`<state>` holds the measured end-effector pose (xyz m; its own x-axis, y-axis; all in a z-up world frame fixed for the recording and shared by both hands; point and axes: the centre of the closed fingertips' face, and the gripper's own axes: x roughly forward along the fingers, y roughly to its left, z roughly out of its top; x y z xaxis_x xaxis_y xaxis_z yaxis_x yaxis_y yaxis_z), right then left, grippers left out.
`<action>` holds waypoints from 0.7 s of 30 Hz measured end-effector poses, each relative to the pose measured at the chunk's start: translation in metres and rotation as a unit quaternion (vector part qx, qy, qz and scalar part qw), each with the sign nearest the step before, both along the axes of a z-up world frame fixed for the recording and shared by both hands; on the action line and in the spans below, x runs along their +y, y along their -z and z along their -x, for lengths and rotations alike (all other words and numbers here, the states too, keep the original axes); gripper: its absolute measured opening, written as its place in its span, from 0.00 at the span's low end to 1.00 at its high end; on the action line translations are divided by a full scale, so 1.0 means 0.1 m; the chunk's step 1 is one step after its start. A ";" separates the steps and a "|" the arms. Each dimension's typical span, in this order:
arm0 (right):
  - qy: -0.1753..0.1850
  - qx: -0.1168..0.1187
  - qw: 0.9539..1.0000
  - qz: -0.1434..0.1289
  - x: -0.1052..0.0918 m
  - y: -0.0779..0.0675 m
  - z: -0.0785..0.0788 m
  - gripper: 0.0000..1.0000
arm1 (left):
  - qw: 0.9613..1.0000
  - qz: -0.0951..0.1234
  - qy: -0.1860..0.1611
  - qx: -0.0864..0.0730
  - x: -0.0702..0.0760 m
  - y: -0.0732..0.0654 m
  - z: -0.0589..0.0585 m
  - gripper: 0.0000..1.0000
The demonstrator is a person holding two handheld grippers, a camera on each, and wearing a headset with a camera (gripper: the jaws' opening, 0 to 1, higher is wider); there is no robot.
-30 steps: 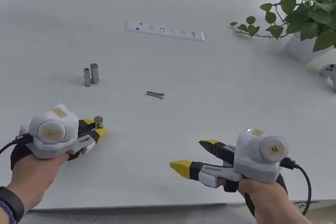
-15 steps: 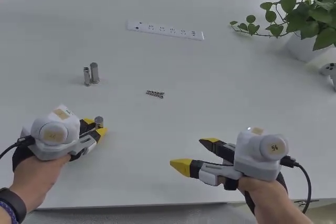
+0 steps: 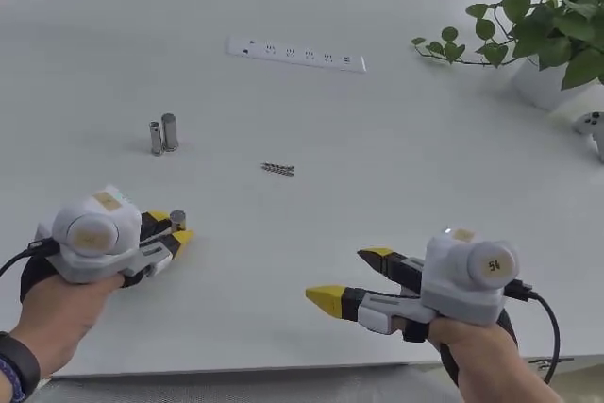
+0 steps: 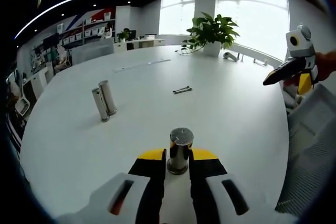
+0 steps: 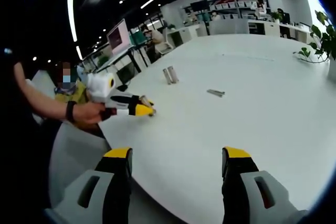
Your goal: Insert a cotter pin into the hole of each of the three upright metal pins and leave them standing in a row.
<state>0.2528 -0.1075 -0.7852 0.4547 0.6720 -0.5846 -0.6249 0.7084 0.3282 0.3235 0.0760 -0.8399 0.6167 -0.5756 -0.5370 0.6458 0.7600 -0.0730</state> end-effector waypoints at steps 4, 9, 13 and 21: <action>-0.002 0.001 1.000 -0.001 0.01 0.00 0.03 0.71 | 1.000 0.001 0.024 0.000 -0.01 0.00 0.01 0.17; -0.003 0.001 1.000 -0.002 0.02 0.00 0.04 0.72 | 0.998 -0.001 0.059 -0.001 -0.04 -0.01 0.05 0.17; -0.006 0.001 1.000 -0.001 0.03 0.00 0.04 0.72 | 0.997 -0.006 0.071 -0.004 -0.04 -0.02 0.05 0.16; -0.007 0.001 1.000 -0.003 0.04 0.00 0.04 0.72 | 0.996 -0.012 0.090 -0.006 -0.05 -0.02 0.03 0.12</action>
<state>0.2492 -0.1039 -0.7847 0.4442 0.6811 -0.5821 -0.6338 0.6981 0.3331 0.3203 0.0713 -0.8383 0.5115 -0.6649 -0.5443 0.7725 0.6333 -0.0476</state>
